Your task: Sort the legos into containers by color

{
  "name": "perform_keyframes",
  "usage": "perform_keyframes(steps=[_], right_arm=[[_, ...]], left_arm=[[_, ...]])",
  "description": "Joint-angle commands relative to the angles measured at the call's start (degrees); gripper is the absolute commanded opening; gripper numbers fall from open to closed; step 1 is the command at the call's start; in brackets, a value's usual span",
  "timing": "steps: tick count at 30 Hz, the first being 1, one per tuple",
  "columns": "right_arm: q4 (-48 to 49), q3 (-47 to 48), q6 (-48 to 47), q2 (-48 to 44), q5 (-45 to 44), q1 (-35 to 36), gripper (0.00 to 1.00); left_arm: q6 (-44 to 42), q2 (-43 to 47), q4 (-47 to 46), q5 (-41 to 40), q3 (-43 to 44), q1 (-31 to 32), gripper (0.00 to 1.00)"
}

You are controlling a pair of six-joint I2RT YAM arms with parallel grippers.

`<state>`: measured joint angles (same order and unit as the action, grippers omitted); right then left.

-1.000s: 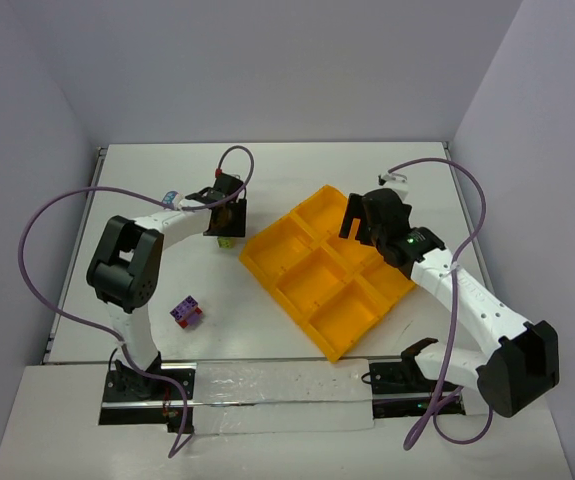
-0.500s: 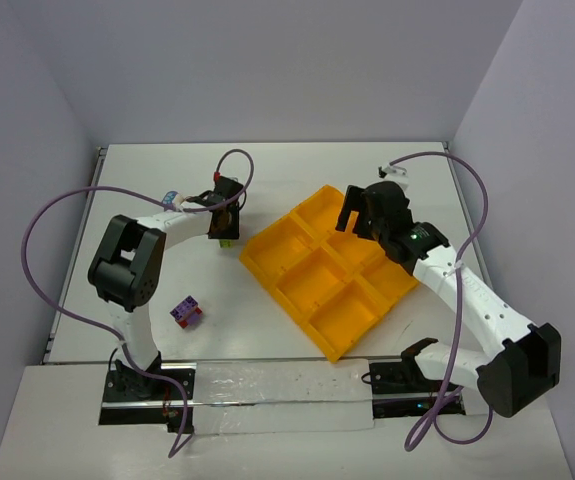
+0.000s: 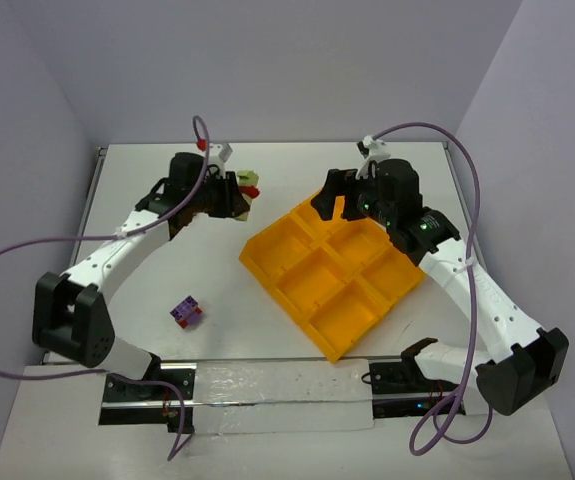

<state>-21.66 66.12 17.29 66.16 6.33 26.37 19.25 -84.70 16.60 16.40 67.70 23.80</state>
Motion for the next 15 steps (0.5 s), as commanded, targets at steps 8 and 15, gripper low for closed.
perform_keyframes(steps=[8, 15], right_arm=[[9.2, 2.7, -10.9, -1.0, 16.3, 0.1, 0.99], [13.4, 1.9, -10.8, 1.1, 20.0, -0.3, 0.92]], left_arm=[[5.3, 3.1, -22.9, 42.1, -7.9, -1.5, 0.00], [6.7, 4.2, -26.0, 46.9, -8.2, -1.5, 0.00]])
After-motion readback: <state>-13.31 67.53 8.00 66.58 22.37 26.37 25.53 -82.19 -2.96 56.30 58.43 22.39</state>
